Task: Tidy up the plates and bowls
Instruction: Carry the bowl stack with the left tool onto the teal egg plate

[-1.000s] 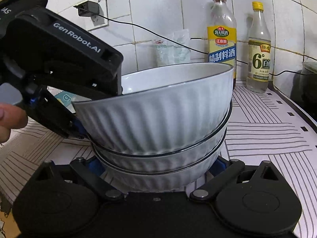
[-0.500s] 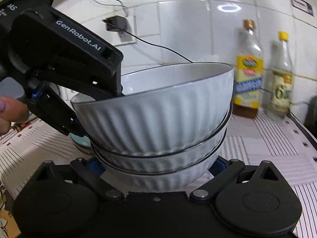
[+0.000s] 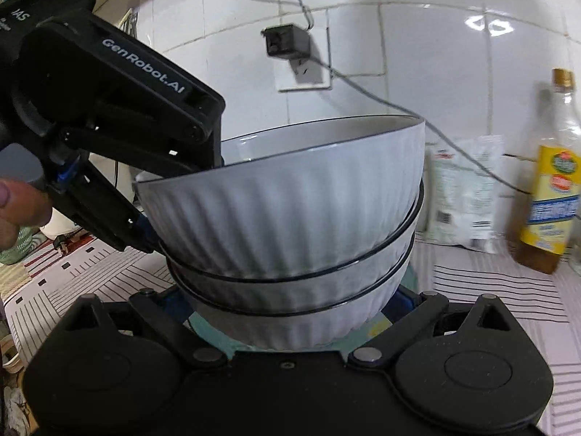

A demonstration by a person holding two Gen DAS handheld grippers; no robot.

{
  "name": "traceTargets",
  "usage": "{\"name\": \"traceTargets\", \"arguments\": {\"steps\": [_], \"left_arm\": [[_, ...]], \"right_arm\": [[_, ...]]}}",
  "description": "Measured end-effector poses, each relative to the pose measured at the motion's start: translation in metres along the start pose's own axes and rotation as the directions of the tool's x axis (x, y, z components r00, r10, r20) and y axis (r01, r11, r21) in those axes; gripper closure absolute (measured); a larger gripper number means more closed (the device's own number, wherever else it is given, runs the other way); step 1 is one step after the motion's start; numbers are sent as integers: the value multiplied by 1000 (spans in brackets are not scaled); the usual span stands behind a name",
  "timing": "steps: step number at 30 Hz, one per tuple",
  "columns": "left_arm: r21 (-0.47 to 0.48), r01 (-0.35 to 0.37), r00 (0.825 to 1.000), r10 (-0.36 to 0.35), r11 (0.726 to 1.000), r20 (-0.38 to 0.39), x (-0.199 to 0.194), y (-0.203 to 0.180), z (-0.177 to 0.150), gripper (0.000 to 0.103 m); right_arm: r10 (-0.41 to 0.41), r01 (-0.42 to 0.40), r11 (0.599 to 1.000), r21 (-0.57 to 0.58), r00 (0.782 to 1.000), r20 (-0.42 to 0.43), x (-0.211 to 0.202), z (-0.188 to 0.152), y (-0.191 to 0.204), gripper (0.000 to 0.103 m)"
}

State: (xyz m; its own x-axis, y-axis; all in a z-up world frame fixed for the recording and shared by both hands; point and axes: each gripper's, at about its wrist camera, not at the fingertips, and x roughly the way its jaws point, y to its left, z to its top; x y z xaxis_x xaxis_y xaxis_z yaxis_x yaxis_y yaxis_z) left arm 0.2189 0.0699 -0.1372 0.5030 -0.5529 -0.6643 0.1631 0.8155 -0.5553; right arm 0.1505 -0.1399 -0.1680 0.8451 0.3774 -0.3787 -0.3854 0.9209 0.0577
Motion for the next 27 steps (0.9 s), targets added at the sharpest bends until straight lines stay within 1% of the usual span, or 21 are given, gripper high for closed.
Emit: {"name": "traceTargets", "arguments": {"steps": [7,15,21,27], "left_arm": [[-25,-11,1000,12,1000,11,19,19,13,56],[-13,-25,1000,25,1000,6,31,22,22,56],[9,-41,999,41,999,9,36,21,20,55],[3,-55,998,55,998,16,40,24,18,55]], "right_arm": [[19,-19,1000,1,999,-50,38,3,-6,2],[17,-16,1000,15,995,-94,53,2,-4,2],[9,-5,999,31,993,-120,61,2,-5,2],[7,0,999,42,989,-146,67,-2,-4,2]]}}
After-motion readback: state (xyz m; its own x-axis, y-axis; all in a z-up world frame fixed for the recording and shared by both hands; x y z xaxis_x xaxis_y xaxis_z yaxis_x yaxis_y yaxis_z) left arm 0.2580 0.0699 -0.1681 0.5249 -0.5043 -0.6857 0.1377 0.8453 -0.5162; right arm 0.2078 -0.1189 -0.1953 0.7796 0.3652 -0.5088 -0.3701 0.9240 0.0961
